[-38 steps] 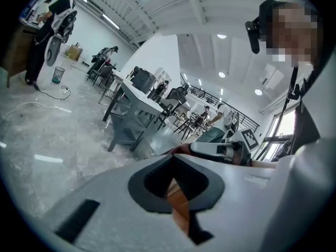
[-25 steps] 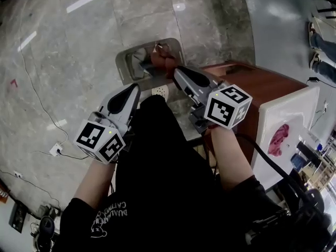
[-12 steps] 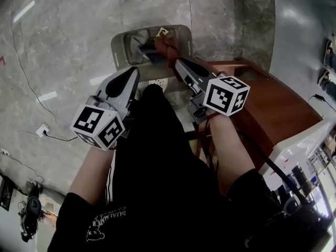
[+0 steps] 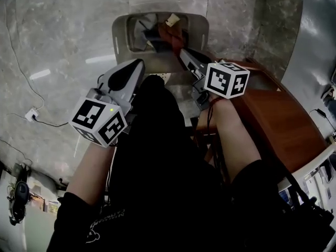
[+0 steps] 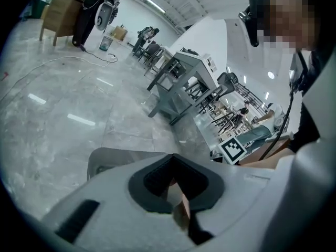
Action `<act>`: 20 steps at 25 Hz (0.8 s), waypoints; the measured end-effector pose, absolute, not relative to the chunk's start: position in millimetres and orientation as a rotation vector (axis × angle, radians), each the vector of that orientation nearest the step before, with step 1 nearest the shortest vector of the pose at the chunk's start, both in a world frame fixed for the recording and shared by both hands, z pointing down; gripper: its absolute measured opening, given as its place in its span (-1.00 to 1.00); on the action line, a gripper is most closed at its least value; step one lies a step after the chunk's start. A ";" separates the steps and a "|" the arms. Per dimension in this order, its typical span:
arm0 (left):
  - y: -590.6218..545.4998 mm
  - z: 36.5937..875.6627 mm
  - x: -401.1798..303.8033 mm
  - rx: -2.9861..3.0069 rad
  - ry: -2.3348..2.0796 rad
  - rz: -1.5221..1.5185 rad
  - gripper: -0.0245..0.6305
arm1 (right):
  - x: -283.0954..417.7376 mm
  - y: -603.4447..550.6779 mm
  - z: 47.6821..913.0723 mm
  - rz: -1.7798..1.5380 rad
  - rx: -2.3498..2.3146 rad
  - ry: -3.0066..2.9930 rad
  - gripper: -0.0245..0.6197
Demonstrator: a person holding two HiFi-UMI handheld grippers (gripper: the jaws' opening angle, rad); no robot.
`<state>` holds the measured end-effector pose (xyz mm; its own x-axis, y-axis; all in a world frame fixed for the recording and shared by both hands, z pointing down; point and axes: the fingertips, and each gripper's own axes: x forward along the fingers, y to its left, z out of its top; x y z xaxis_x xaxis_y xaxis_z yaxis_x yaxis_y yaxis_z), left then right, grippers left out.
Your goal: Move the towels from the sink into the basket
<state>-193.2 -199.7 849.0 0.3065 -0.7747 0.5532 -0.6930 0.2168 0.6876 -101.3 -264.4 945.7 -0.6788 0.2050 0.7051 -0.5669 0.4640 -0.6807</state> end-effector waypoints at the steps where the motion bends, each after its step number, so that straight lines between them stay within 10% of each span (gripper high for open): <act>1: -197.5 855.8 -193.6 1.502 -1.415 -0.100 -0.91 | -101.3 -262.0 955.7 1.277 0.296 -1.941 -0.83; 20: -181.4 967.1 -209.1 1.607 -1.441 -0.087 -0.91 | -92.1 -240.2 1118.6 1.129 0.372 -1.775 -0.83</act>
